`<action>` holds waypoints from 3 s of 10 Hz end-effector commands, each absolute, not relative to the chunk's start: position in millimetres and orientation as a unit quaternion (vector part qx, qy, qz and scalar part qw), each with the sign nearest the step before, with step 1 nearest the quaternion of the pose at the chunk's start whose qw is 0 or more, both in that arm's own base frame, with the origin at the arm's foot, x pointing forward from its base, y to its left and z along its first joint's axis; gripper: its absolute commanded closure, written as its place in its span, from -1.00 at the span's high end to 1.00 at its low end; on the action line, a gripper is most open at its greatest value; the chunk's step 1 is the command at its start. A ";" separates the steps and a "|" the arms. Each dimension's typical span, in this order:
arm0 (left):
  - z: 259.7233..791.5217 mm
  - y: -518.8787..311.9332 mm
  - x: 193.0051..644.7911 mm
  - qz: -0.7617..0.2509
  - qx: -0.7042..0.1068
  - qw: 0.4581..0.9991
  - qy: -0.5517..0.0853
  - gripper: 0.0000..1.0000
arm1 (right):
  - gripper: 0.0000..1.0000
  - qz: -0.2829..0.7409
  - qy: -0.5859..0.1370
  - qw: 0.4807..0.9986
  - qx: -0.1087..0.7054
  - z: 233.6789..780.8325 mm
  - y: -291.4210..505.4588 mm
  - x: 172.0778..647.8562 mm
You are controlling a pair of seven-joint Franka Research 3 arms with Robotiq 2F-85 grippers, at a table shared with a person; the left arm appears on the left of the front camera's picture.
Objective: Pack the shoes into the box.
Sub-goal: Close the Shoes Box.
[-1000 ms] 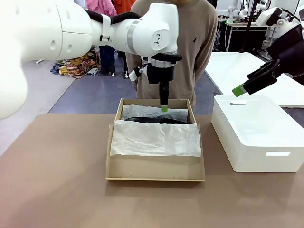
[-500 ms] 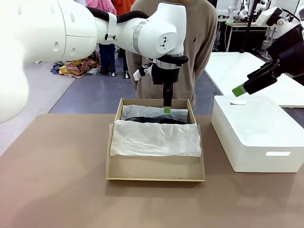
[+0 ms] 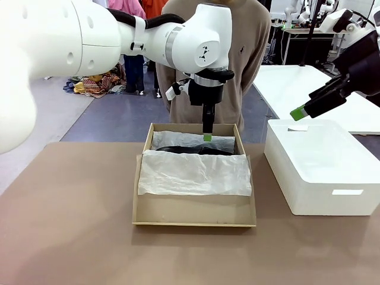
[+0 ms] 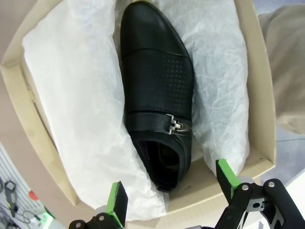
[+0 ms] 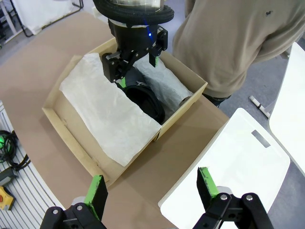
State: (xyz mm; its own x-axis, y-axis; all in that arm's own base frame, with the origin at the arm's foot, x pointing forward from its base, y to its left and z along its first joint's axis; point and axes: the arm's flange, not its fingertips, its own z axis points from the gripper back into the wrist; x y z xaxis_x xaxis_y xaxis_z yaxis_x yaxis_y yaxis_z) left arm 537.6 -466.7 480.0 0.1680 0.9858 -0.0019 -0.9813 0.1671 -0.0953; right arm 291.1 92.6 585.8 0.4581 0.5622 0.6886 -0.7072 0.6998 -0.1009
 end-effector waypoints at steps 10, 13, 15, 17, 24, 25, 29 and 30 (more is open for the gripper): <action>552.0 -318.7 526.7 0.009 0.082 0.996 0.038 1.00 | 1.00 0.376 -0.362 0.847 0.105 585.8 92.6 291.4; 550.3 -333.3 530.0 0.076 0.046 0.995 0.050 1.00 | 1.00 0.376 -0.362 0.847 0.105 585.8 92.6 291.4; 550.3 -333.3 530.0 0.076 0.046 0.995 0.050 1.00 | 1.00 0.376 -0.362 0.847 0.105 585.8 92.6 291.4; 548.5 -336.6 528.9 0.069 0.053 0.995 0.052 1.00 | 1.00 0.376 -0.362 0.847 0.105 585.8 92.6 291.4; 554.7 -202.8 547.4 -0.423 0.067 0.903 0.036 1.00 | 1.00 0.376 -0.362 0.847 0.105 585.8 92.6 291.4; 552.6 -180.7 547.6 -0.482 0.043 0.875 0.012 1.00 | 1.00 0.376 -0.362 0.847 0.105 585.8 92.6 291.4; 555.2 -131.9 563.5 -0.599 -0.060 0.796 -0.066 1.00 | 1.00 0.376 -0.362 0.847 0.105 585.8 92.6 291.4; 556.1 -133.1 564.9 -0.599 -0.073 0.795 -0.055 1.00 | 1.00 0.376 -0.362 0.847 0.105 585.8 92.6 291.4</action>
